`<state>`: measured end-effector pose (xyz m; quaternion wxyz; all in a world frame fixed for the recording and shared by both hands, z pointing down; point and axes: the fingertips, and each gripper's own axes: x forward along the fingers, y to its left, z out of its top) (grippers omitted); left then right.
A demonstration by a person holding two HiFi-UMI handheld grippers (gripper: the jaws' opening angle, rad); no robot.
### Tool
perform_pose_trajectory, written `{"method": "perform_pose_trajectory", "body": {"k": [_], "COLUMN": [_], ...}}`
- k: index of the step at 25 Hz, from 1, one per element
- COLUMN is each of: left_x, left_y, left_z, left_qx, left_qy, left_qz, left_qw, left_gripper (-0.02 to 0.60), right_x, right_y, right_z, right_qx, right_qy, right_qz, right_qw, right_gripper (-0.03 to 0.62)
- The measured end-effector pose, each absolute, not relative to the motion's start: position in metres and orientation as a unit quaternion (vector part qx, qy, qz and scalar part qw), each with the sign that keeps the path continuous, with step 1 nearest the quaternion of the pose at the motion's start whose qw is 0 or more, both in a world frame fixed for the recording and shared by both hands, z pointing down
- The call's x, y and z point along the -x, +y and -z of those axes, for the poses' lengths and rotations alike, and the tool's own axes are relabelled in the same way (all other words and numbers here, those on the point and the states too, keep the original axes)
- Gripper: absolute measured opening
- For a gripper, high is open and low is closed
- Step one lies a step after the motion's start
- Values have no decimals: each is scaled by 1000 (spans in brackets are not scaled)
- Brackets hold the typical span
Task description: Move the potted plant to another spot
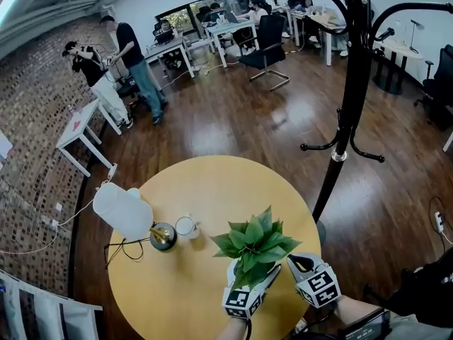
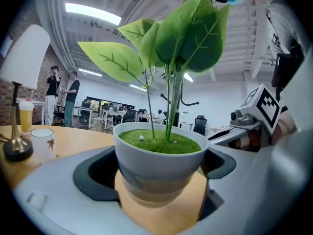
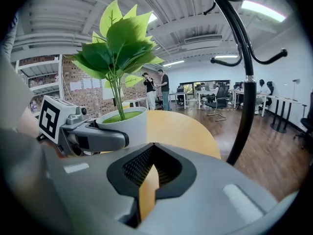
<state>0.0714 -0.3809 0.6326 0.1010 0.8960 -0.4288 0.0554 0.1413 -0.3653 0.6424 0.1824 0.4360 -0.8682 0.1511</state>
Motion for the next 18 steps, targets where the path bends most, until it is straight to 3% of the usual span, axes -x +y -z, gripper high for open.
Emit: {"method": "perform_pose_trajectory", "body": {"k": [18], "left_x": [-37], "left_y": [-299], "left_z": [-500], "left_qx": [-886], "left_qy": [-457], "left_qz": [-26], "left_qw": [72], "left_gripper": [509], "right_x": [-100], "right_y": [-301], "right_z": [-504], "right_qx": [-392], "right_qy": [-909], "right_qz": [-78], "right_qw": [121], "right_gripper": [8]}}
